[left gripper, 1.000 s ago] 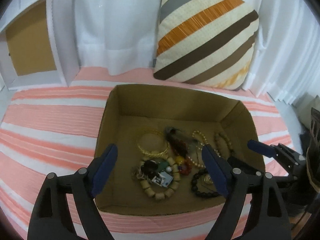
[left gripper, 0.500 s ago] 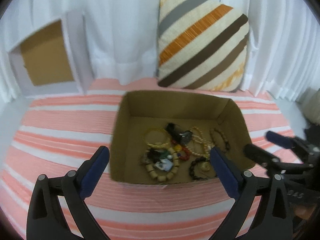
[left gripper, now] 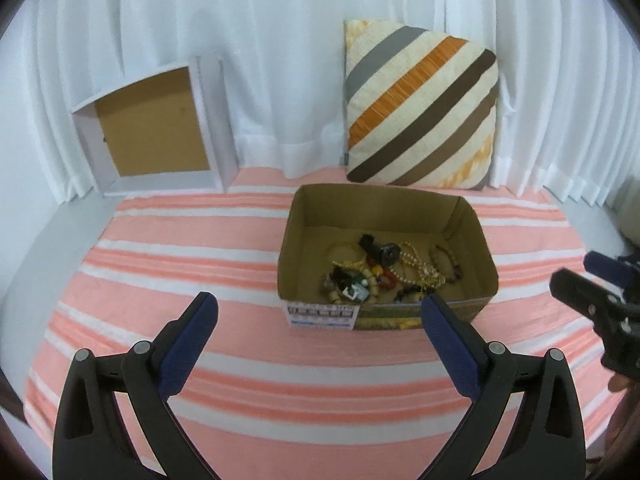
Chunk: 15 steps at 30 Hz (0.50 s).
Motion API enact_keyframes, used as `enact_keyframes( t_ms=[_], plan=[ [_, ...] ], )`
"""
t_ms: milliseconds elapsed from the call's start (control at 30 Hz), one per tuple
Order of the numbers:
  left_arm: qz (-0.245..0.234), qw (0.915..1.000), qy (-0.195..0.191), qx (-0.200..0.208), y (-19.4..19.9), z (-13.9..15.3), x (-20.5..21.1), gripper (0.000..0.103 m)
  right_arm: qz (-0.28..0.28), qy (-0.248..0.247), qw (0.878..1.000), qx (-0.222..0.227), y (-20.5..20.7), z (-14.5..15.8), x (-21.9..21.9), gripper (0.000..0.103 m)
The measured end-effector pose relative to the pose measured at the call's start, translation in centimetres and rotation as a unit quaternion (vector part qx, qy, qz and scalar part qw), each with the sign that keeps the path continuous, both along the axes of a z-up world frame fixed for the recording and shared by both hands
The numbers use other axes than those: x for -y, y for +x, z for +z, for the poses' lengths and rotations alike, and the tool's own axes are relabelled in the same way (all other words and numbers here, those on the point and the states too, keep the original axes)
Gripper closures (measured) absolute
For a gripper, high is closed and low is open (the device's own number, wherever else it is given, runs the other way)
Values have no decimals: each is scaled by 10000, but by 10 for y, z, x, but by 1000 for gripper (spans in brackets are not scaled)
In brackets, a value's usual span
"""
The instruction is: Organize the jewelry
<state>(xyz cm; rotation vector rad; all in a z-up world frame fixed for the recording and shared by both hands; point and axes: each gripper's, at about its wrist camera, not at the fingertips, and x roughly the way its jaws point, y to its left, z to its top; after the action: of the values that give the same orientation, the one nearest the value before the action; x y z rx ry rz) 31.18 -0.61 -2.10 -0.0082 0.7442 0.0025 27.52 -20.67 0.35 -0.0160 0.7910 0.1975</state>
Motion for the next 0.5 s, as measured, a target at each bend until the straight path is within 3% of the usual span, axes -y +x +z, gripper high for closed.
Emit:
enact_keyframes(
  t_ms=[267,500],
  plan=[
    [186,9994,280,53,-26,12,1,2,199,93,9997,97,-27,17,-7,20],
    [74,9997,206,81,-36,21,3,2,233,39,9995,200,-37,26,-12,20]
  ],
)
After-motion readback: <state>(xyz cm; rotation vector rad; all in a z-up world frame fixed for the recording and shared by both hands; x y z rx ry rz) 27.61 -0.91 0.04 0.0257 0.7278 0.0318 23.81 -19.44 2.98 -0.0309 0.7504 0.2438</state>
